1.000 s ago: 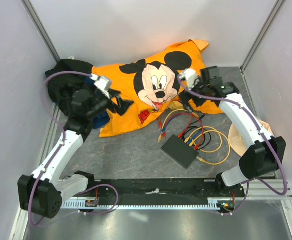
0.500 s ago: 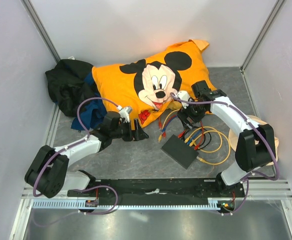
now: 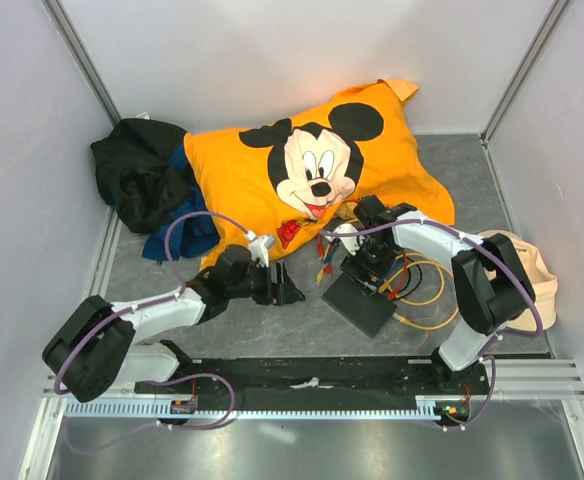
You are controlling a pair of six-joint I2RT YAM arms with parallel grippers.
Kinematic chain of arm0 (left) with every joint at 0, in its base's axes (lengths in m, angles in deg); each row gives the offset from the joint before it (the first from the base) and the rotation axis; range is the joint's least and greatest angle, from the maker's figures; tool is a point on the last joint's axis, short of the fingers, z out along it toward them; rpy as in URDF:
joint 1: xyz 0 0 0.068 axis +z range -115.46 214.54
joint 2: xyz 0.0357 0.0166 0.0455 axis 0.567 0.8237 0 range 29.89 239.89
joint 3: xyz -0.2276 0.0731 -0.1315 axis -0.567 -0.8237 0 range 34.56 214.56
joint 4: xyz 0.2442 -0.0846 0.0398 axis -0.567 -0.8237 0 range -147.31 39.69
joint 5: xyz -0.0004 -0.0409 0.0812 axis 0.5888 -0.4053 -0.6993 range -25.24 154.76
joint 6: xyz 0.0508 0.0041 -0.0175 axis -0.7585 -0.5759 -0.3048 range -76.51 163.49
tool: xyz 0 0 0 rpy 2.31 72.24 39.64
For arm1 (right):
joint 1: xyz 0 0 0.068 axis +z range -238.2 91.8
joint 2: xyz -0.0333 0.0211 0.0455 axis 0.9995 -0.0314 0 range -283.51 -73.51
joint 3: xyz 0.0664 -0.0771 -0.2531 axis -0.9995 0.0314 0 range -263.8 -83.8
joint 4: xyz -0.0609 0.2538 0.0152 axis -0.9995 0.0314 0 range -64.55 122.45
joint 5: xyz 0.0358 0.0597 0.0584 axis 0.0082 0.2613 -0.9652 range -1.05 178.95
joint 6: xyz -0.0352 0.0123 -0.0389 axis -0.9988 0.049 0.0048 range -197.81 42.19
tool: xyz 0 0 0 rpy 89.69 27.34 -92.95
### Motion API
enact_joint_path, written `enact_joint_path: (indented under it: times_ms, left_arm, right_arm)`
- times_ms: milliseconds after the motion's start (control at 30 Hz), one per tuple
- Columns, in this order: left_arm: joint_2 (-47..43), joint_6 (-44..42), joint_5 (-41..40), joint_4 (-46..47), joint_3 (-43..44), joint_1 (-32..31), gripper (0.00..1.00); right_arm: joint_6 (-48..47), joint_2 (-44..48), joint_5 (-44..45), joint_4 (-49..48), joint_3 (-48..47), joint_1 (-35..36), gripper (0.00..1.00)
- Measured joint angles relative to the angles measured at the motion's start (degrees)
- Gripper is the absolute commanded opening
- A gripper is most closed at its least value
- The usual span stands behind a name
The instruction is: Pull the plug from the switch port
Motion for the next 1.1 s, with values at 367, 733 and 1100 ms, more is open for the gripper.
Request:
enact_joint_path:
  times_ms: [367,733,1100]
  left_arm:
    - [6.60,0.20,0.28,10.58,-2.32,-10.54,0.11]
    - [10.88,-2.38,-5.81,11.56,0.09,-12.33,0.02]
    - [10.82,-6.86,-7.13,-0.24,7.61,-3.13,0.02]
  right_arm:
    - [11.26,-10.40,-2.10,5.79,-10.25,0.28,0.68]
    - [23.78,-20.52,-9.42,5.40,-23.74,0.44,0.68]
    - [22.36,-17.05,-10.40,-0.68,-29.62,0.57,0.84]
